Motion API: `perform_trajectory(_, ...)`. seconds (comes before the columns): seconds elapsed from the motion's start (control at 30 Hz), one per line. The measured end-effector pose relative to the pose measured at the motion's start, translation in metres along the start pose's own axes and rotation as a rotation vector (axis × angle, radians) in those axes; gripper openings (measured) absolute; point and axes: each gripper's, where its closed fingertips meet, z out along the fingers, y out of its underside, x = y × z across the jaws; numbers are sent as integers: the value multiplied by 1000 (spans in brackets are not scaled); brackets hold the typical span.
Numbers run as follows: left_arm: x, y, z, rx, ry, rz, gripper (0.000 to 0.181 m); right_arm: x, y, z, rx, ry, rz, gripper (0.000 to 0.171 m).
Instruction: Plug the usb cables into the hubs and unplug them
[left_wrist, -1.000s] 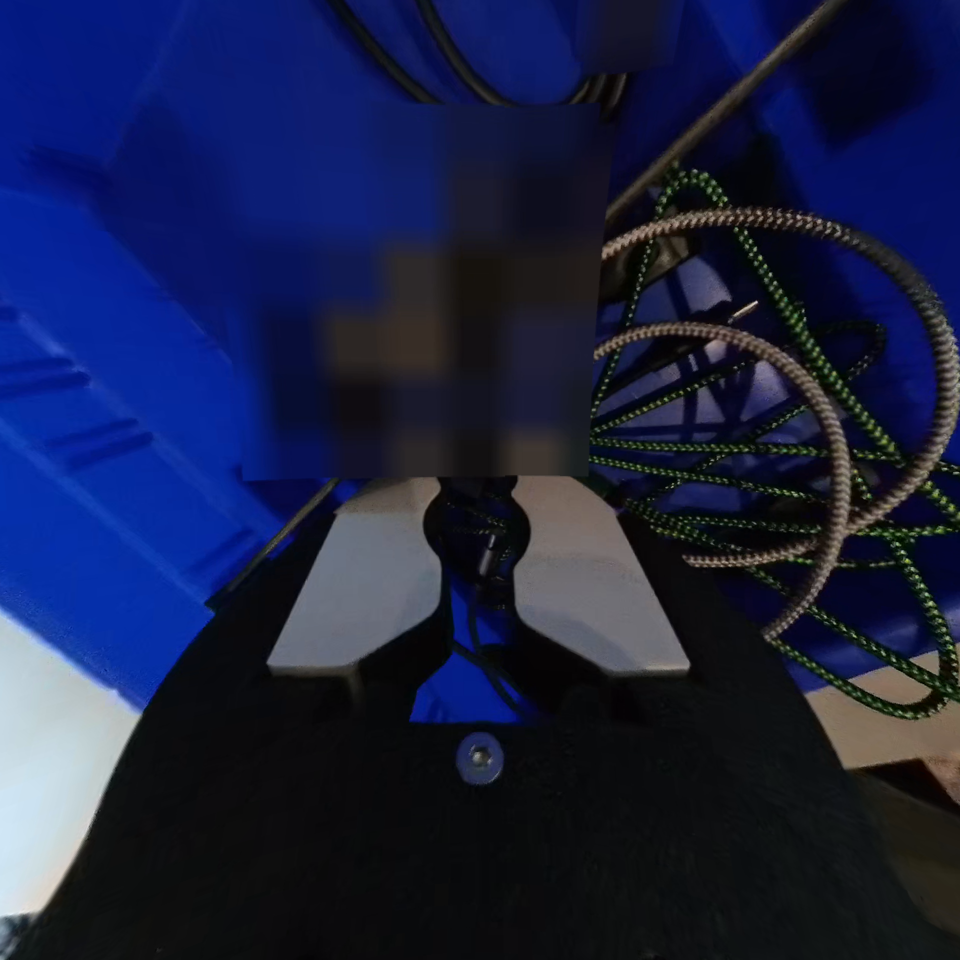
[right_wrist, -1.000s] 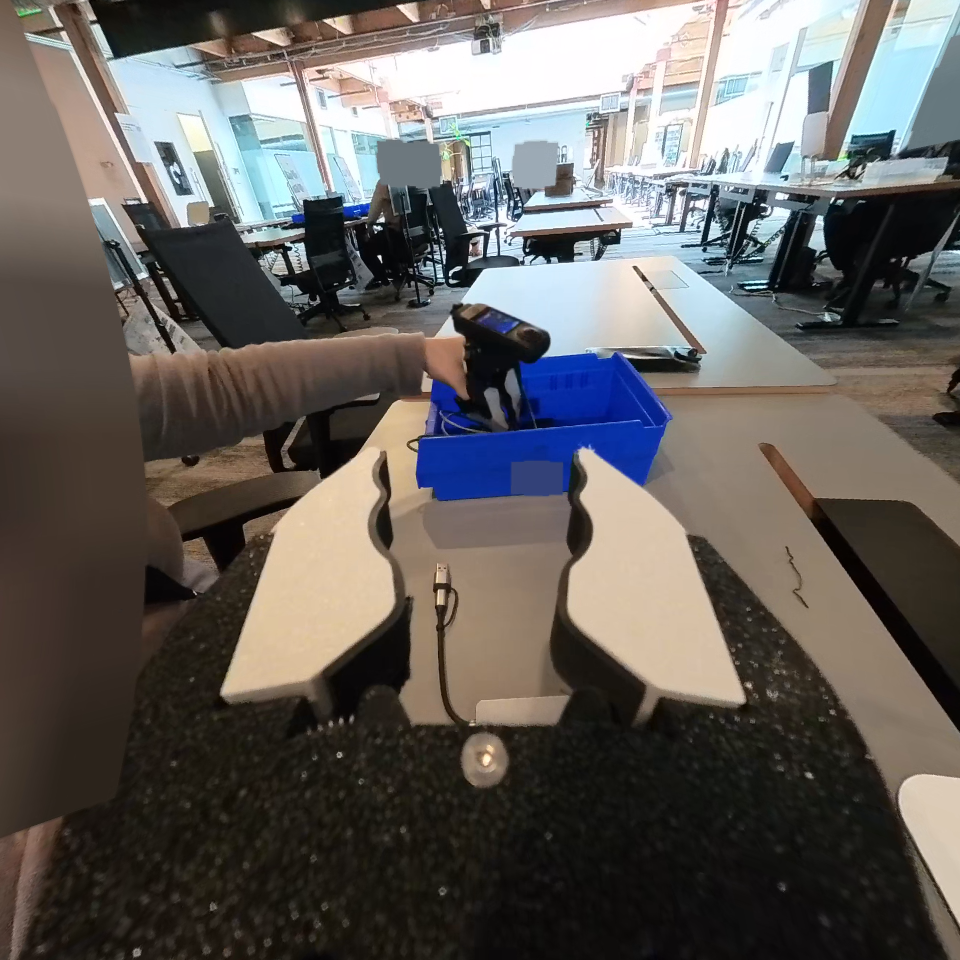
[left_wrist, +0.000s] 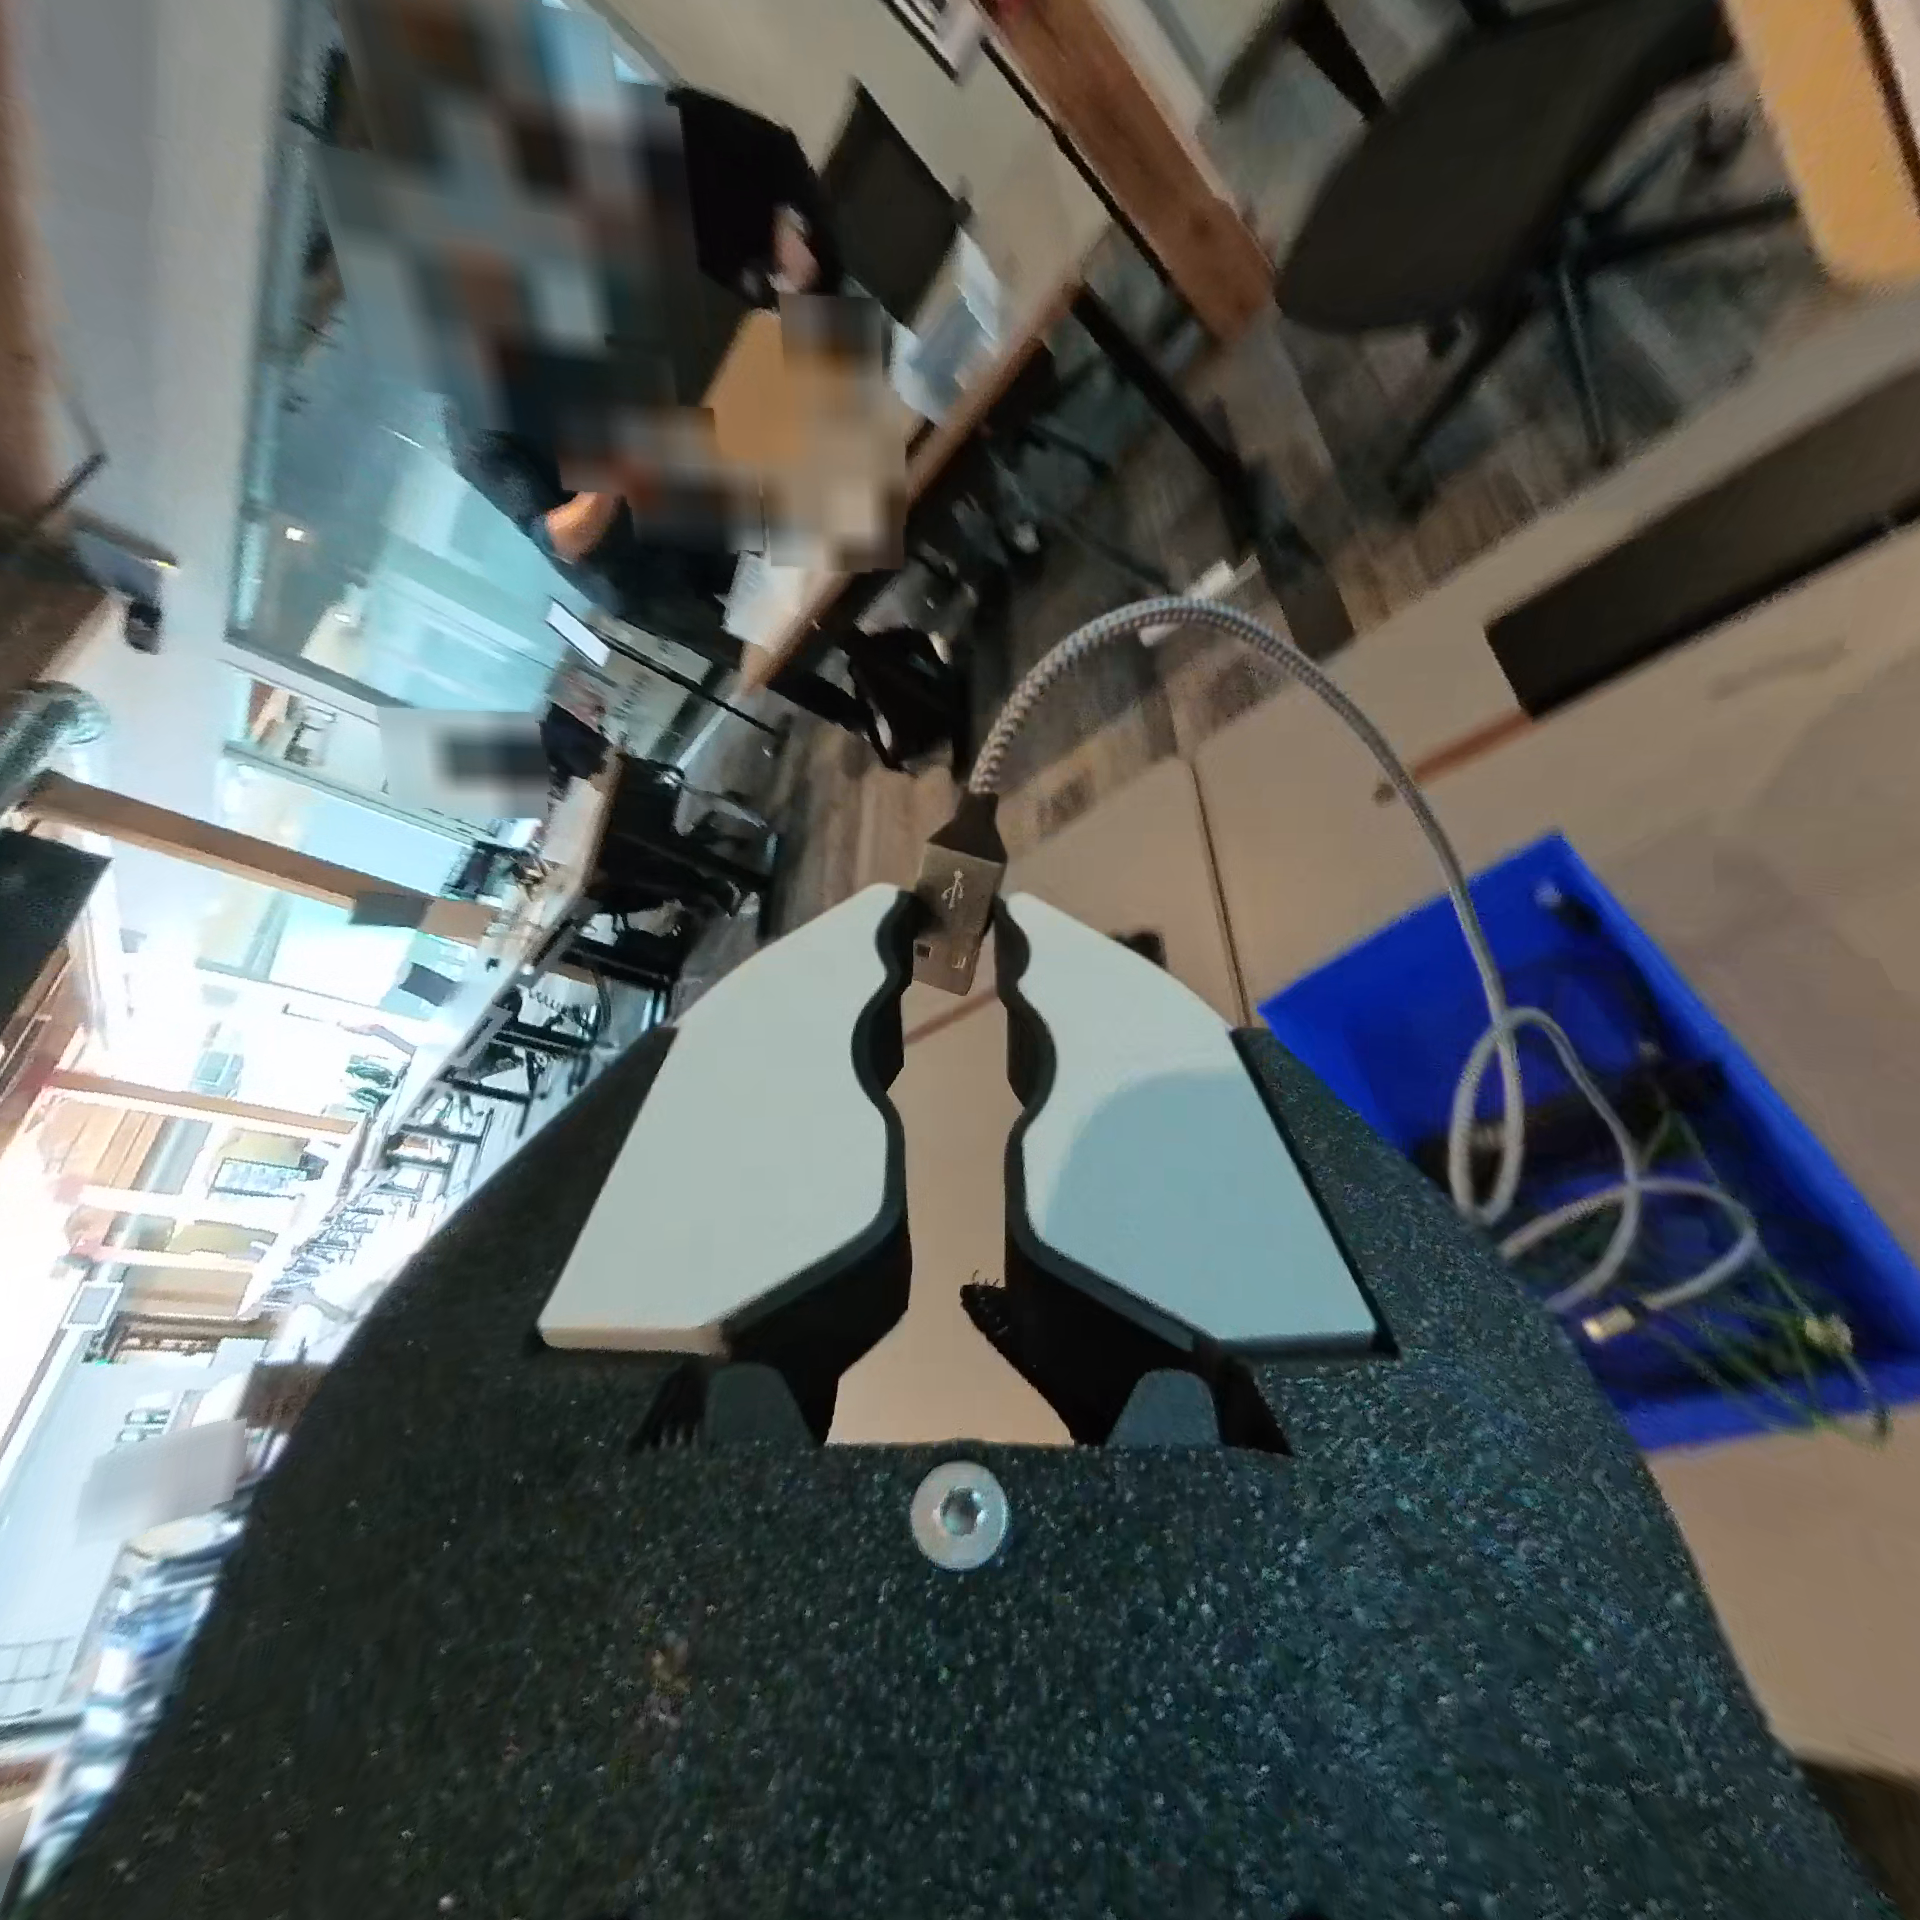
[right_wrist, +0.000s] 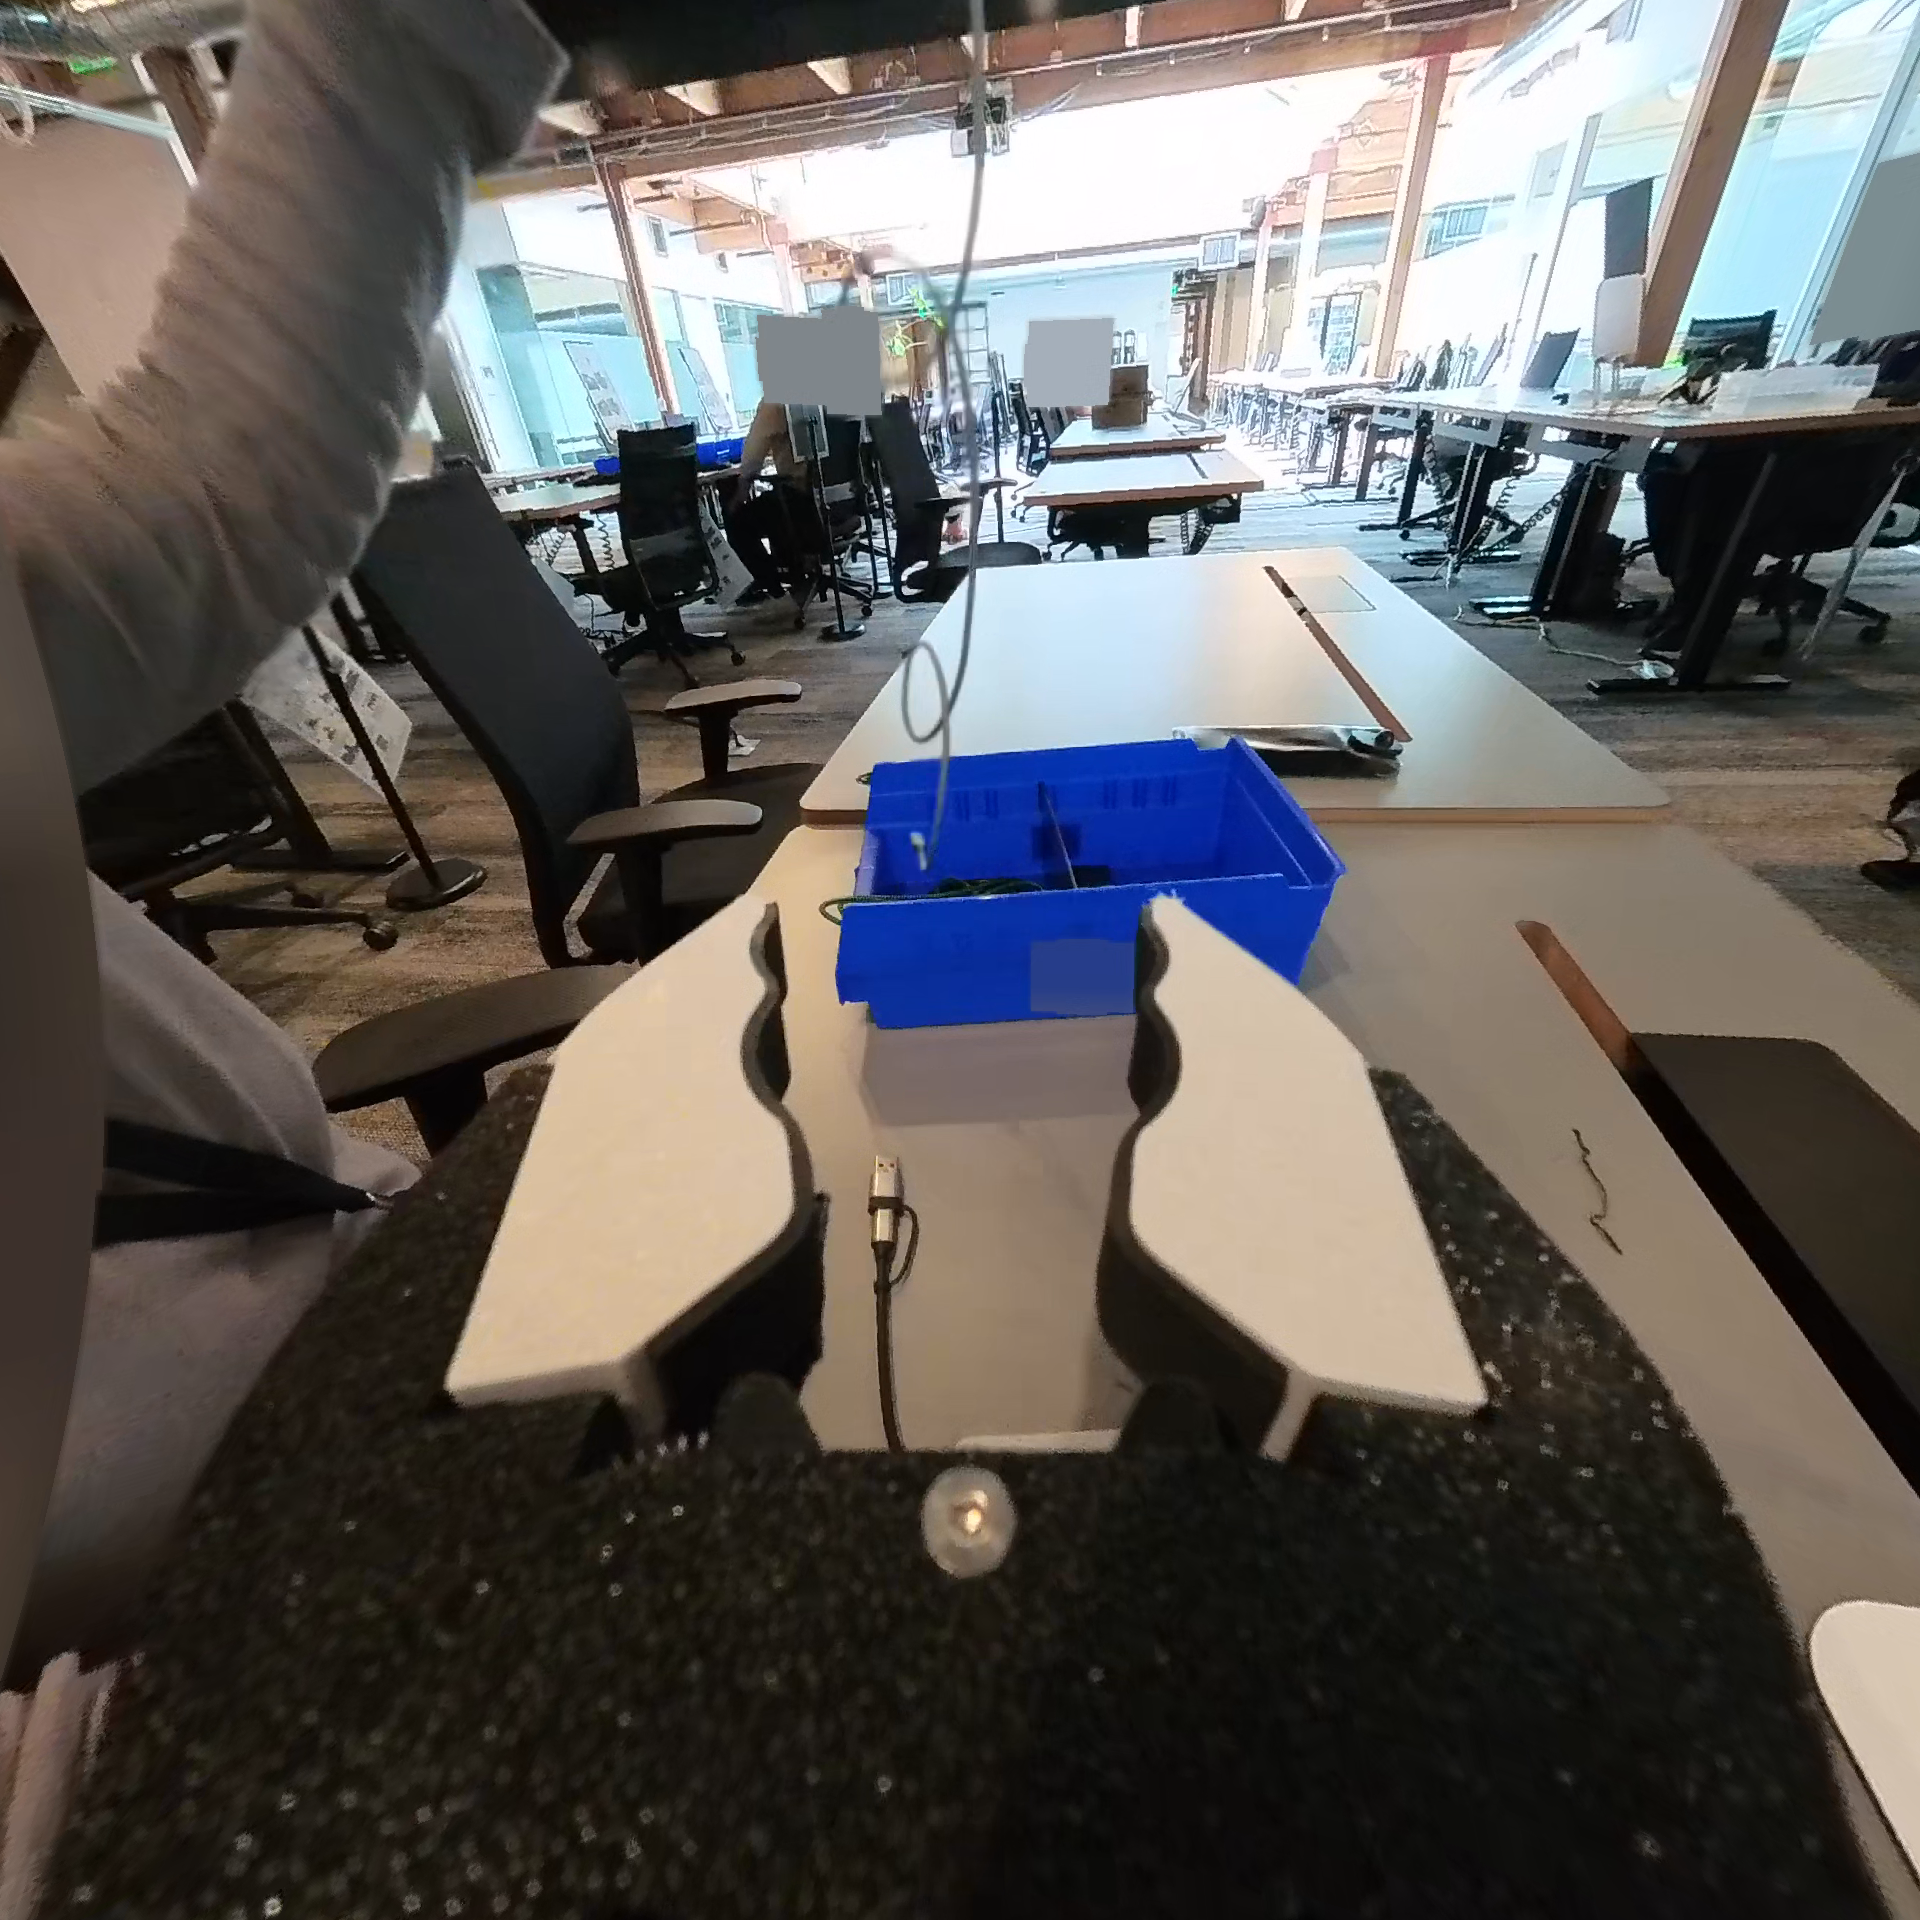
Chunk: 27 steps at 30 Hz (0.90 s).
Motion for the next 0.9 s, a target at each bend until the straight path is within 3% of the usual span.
perform_trajectory(0.03,-8,-15,-5,33,-18,-29,14,0,0,0,2,0,-2,63)
perform_trajectory(0.2,-7,-87,-16,158,56,-120,14,-1,-3,-2,14,4,-12,63)
perform_trajectory(0.37,70,-108,17,124,186,3,14,3,-11,-15,73,48,-24,61)
perform_trajectory(0.53,177,-69,76,55,287,167,15,21,-22,-43,169,211,-5,59)
perform_trajectory(0.63,237,-43,101,108,403,214,15,28,-24,-53,192,286,-24,58)
perform_trajectory(0.73,288,-11,121,138,524,323,15,27,-25,-46,178,280,-32,58)
perform_trajectory(0.9,368,53,140,-35,776,287,15,27,-16,-27,80,295,-24,60)
